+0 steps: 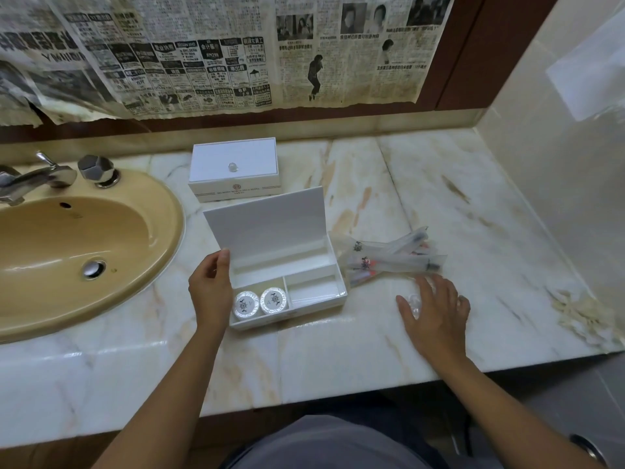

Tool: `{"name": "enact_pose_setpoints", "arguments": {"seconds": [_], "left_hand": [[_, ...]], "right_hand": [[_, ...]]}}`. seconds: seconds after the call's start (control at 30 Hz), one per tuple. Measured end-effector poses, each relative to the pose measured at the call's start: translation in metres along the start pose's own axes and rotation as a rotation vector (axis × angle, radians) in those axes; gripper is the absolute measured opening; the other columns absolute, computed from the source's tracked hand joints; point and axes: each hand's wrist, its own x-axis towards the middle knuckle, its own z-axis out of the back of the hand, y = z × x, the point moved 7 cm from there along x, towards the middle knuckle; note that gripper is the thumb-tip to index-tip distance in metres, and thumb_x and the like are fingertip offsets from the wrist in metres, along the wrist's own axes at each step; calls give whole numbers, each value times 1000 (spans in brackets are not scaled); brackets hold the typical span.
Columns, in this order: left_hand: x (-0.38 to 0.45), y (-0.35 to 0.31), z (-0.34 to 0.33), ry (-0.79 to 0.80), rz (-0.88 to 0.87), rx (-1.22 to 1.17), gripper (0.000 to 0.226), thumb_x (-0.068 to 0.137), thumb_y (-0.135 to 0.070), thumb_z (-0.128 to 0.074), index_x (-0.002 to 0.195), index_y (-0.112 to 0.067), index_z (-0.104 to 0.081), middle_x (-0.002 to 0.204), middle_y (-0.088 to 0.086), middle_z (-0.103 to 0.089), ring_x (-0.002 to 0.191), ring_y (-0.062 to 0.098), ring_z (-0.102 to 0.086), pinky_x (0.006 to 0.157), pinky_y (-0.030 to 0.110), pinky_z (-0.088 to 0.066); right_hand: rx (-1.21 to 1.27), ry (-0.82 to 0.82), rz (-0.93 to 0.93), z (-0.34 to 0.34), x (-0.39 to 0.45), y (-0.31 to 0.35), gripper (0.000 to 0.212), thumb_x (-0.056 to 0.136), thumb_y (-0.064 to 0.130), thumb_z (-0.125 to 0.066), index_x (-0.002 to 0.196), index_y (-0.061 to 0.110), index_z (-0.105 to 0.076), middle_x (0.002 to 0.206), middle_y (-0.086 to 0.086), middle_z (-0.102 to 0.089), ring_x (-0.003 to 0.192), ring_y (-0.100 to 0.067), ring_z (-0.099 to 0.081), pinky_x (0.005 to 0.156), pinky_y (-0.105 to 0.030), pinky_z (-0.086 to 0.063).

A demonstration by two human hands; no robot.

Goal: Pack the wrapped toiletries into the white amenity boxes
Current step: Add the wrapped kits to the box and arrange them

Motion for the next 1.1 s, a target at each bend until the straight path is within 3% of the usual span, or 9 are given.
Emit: {"name": "enact_pose_setpoints", "arguments": {"seconds": [0.33,0.6,0.73,0.87,0.97,1.03,1.1], "left_hand": [[1,1,0,4,1,-12,17,98,-26,-55,99,-16,-68,92,-7,-67,83,-8,-59,72,-1,-41],[2,2,1,6,-5,-14,19,98,-27,-55,101,-15,-69,93,-8,-68,85,-7,-60,73,0,-41],[2,4,1,5,6,-22,18,98,-28,-56,99,-16,-69,91,-10,-67,85,-8,-60,73,1,-42],[2,4,0,6,10,-31,15,97,-28,-56,96,-20,-68,89,-12,-67,82,-12,-59,72,0,-41],[2,4,0,7,10,-37,15,97,-28,-56,97,-19,-68,89,-13,-67,82,-12,-59,72,1,-42],[3,5,1,11,9,-43,16,97,-27,-56,98,-18,-69,90,-13,-67,82,-13,-60,72,1,-42],[3,4,0,13,5,-45,15,97,-27,-56,98,-18,-69,90,-13,-67,82,-15,-59,72,0,-42]], "right_hand": [[54,16,156,-9,-12,63,47,87,50,-39,111,17,-64,105,-5,-56,99,-26,-50,85,-43,-38],[74,42,227,-10,-4,95,43,84,50,-41,110,24,-63,111,-1,-57,105,-22,-46,85,-41,-35],[101,-93,236,13,-2,97,37,84,46,-42,103,25,-66,109,-1,-59,105,-22,-45,85,-39,-27],[180,-241,225,43,21,100,22,80,29,-55,94,20,-69,97,-2,-61,96,-24,-51,83,-38,-32],[80,-124,183,41,49,91,28,72,20,-75,98,17,-68,96,-6,-61,92,-32,-56,76,-41,-39],[6,43,171,30,58,84,36,69,16,-77,103,16,-67,98,-8,-62,95,-35,-56,76,-42,-40],[-54,111,183,25,62,83,35,69,8,-73,102,16,-67,97,-7,-64,95,-35,-57,76,-41,-39]]}}
